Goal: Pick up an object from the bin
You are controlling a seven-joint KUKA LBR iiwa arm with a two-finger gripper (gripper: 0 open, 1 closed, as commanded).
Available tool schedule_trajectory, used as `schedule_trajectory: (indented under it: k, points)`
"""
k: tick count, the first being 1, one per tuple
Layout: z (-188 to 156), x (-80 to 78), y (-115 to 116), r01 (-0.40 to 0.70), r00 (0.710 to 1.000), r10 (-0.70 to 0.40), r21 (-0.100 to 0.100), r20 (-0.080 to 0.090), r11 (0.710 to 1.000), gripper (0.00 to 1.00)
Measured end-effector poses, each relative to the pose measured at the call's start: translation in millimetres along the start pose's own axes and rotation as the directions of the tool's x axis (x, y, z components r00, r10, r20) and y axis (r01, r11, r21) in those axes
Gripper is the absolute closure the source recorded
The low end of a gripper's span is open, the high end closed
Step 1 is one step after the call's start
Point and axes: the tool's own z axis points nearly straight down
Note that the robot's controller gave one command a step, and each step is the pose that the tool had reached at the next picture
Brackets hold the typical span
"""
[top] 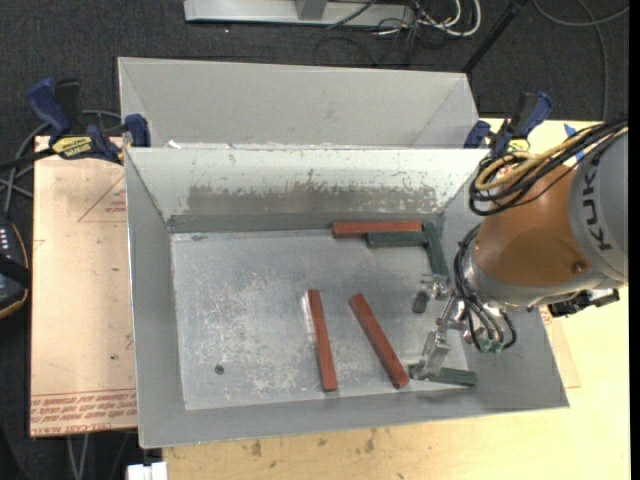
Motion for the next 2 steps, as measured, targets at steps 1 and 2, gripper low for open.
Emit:
schedule_trajectory:
  k: [1, 2]
  points:
    - [59.8, 17.0, 7.0, -0.135, 0.991, 0.135, 0.0, 0.003, 0.991, 0.0]
    - [57.8, 0.5, -35.8, -0.231, 0.973, 0.231, -0.001, 0.007, 0.973, 0.0]
